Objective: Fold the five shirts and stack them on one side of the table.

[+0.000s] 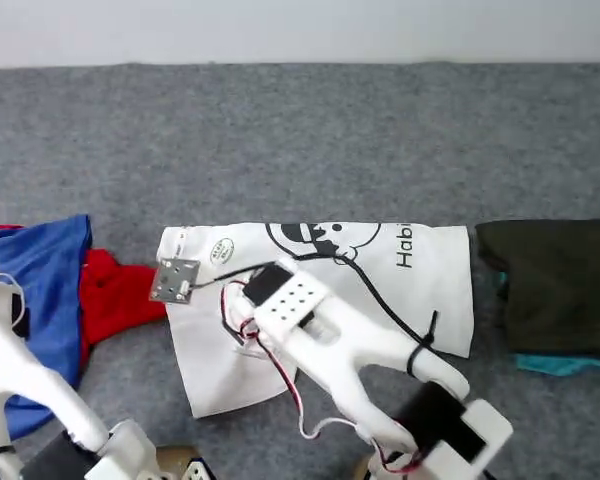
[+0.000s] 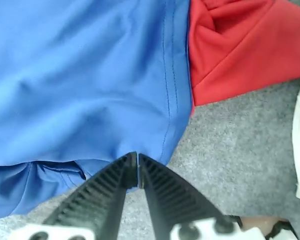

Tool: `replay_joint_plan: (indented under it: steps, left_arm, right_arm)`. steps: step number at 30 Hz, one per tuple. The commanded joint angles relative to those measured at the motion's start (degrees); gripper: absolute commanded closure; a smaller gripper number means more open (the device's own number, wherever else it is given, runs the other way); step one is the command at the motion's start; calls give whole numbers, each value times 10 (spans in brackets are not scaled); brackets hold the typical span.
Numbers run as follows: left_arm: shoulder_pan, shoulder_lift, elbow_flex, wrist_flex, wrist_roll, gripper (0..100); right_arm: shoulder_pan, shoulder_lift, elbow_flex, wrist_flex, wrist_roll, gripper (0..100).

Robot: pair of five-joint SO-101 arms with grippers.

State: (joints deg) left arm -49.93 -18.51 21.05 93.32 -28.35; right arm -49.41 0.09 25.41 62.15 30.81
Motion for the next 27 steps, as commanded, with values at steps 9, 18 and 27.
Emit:
replay_joint_plan:
  steps: [9, 18, 27]
  left_arm:
    - [1, -20, -2, -15, -4, 986]
    - [1, -20, -2, -15, -4, 986]
    - [-1, -20, -6, -15, -5, 986]
  right_arm:
    - [-8, 153, -163, 157, -18, 990]
    - [-24, 154, -198, 326, -19, 990]
    - [-31, 136, -248, 335, -24, 990]
